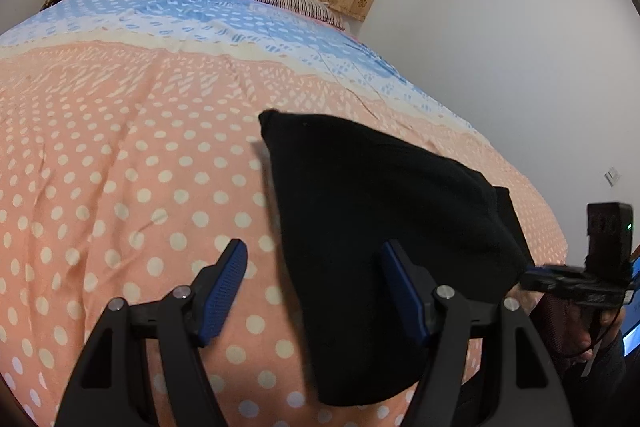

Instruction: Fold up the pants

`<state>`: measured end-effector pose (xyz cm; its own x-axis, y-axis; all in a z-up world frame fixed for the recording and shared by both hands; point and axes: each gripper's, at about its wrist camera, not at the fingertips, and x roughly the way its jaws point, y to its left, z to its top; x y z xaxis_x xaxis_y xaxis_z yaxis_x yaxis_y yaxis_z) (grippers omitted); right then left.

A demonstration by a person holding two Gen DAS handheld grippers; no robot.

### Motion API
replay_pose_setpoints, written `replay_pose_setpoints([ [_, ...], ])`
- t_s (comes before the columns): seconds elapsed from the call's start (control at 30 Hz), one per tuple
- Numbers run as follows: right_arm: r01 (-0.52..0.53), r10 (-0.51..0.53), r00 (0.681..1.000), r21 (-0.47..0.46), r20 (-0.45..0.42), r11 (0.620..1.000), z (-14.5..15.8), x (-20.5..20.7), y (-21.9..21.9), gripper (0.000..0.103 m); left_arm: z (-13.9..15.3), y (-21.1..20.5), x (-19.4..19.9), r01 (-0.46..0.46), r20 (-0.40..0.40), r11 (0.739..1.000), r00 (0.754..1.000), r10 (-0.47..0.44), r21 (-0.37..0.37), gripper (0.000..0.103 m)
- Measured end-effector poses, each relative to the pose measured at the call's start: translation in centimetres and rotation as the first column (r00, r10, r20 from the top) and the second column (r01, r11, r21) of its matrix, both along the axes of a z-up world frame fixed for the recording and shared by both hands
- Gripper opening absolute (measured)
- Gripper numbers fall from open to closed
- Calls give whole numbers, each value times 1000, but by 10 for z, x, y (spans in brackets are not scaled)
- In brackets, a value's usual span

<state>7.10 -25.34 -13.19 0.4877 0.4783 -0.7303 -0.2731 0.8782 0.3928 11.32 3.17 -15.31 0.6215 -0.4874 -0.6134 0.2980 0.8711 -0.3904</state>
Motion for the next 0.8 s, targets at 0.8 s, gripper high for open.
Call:
replay_pose_setpoints([
  [0.8,53,-60,997,122,54,991,-9,50,19,34,-3,-3,-2,-18,12,999,1000,18,30,72],
])
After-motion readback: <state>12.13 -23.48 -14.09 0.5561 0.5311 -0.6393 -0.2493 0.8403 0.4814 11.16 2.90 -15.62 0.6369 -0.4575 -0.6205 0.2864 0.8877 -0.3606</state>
